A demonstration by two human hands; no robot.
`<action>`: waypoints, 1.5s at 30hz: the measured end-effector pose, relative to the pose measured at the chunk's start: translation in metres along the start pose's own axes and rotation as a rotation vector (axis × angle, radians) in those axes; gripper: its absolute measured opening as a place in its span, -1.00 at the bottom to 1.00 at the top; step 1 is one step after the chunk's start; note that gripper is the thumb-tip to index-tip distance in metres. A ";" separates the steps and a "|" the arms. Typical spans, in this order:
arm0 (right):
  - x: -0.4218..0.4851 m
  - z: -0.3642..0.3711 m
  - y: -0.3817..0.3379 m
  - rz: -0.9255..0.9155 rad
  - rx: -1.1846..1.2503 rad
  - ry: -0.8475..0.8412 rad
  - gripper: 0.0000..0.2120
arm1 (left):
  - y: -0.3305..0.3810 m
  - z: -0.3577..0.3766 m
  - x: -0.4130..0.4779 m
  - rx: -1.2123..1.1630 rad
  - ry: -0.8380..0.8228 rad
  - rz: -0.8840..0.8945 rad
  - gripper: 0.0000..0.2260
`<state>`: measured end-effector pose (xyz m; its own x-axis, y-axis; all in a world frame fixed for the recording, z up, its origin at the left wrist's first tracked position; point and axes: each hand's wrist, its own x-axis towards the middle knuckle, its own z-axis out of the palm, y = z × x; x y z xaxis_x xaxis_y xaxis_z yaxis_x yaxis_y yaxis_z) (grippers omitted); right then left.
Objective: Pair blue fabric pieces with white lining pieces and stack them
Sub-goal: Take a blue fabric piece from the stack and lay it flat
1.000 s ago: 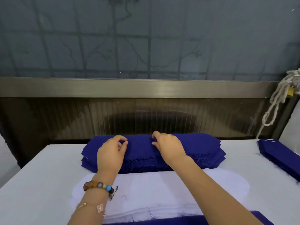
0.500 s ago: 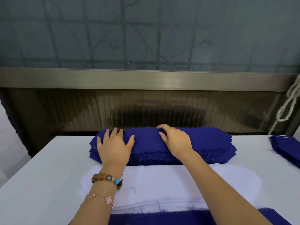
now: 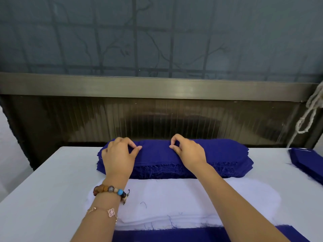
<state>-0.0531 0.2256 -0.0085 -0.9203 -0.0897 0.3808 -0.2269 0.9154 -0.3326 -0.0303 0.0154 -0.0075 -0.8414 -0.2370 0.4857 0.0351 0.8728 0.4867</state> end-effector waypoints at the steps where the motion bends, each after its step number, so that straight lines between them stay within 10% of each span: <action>1: 0.000 0.000 -0.001 0.002 0.008 -0.003 -0.87 | -0.002 0.000 0.000 -0.010 0.006 -0.015 -0.83; 12: -0.001 0.001 0.003 -0.014 0.044 0.002 -0.88 | -0.020 -0.006 0.007 0.058 -0.020 -0.342 -0.37; 24: 0.000 0.003 0.004 0.001 0.054 0.002 -0.88 | -0.035 -0.009 0.010 -0.279 0.321 -0.228 -0.91; 45: -0.003 0.005 0.005 0.014 0.048 0.044 -0.87 | -0.051 -0.010 0.013 -0.321 0.426 -0.171 -0.84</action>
<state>-0.0529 0.2284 -0.0160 -0.9088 -0.0584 0.4131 -0.2297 0.8966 -0.3785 -0.0375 -0.0363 -0.0190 -0.5593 -0.5736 0.5985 0.1357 0.6488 0.7487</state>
